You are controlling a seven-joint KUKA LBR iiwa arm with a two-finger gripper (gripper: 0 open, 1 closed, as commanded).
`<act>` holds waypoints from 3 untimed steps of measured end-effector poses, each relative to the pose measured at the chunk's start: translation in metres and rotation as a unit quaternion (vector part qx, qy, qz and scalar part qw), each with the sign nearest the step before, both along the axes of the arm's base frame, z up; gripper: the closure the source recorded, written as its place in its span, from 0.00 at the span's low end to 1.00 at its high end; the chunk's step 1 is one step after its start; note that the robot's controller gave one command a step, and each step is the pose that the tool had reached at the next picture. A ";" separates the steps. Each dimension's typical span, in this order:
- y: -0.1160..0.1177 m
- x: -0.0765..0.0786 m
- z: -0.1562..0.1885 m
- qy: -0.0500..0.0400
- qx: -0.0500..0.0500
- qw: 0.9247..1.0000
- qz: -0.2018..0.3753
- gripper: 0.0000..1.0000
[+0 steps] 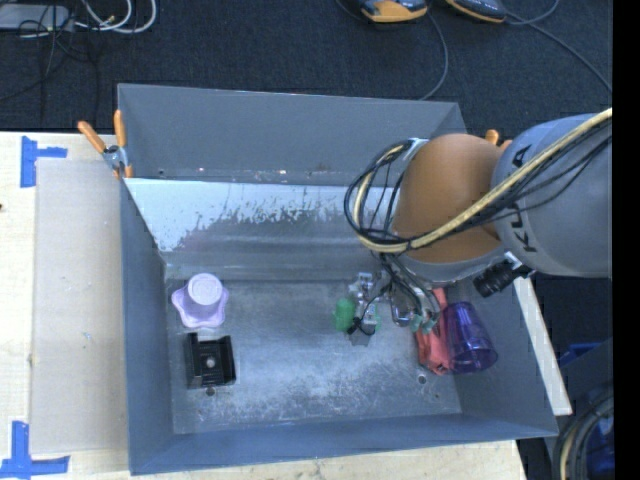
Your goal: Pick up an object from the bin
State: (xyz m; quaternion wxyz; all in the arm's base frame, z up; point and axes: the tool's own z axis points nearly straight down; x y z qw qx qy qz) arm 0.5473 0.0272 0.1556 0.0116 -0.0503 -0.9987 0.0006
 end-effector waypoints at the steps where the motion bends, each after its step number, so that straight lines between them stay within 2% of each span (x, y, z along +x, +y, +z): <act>1: 0.013 0.031 0.044 -0.013 0.000 1.000 -0.003 1.00; 2: -0.004 0.028 0.103 -0.001 0.000 1.000 -0.019 1.00; 3: 0.001 0.038 0.112 -0.015 0.000 1.000 -0.017 1.00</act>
Offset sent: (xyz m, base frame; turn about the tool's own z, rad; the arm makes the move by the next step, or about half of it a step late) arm 0.0248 -0.0139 0.1245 0.0499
